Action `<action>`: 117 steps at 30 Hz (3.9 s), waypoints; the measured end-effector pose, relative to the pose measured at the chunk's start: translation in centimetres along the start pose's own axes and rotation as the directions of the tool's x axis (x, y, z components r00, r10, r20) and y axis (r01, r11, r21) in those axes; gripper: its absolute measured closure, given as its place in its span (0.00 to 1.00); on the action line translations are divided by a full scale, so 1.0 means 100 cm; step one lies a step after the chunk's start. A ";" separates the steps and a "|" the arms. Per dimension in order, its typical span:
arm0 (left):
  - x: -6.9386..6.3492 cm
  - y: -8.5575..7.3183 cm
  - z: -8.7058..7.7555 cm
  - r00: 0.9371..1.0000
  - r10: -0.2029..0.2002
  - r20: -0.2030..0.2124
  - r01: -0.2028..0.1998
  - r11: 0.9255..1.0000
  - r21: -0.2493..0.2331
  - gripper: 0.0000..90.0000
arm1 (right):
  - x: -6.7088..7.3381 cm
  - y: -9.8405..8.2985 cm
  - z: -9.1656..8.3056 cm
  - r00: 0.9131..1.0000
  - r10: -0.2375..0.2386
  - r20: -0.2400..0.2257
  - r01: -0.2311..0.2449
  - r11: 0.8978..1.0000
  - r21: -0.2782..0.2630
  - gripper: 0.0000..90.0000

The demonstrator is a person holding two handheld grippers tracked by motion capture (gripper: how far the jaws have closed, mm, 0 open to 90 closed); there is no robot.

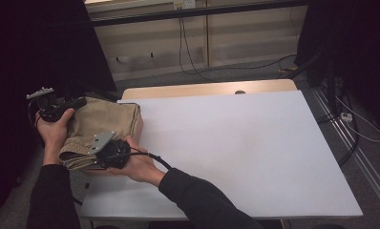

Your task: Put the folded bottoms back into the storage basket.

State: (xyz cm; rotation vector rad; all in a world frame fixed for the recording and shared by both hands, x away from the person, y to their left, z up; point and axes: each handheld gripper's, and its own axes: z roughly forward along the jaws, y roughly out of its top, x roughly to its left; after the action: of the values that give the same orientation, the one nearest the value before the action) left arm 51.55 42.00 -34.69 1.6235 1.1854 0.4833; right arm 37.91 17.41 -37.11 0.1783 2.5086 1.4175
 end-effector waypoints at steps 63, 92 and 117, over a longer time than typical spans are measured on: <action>0.006 -0.021 0.039 0.999 0.022 -0.028 -0.019 0.991 0.130 0.92 | -0.022 -0.031 0.018 0.989 0.136 -0.064 -0.136 0.991 0.008 0.72; 0.006 -0.033 -0.012 0.989 0.042 -0.142 -0.032 0.997 0.073 0.25 | -0.027 -0.057 -0.040 0.976 0.216 -0.019 -0.217 0.972 -0.088 0.14; 0.004 -0.058 -0.006 0.997 0.033 -0.074 -0.018 0.982 0.187 0.97 | -0.023 -0.079 -0.058 0.973 0.232 0.007 -0.231 0.970 -0.072 0.14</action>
State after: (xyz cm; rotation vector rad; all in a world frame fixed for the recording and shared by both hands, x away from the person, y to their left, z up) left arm 48.57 42.57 -39.74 1.7948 1.3005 0.4661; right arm 38.64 7.98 -40.65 0.4808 2.4853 1.5822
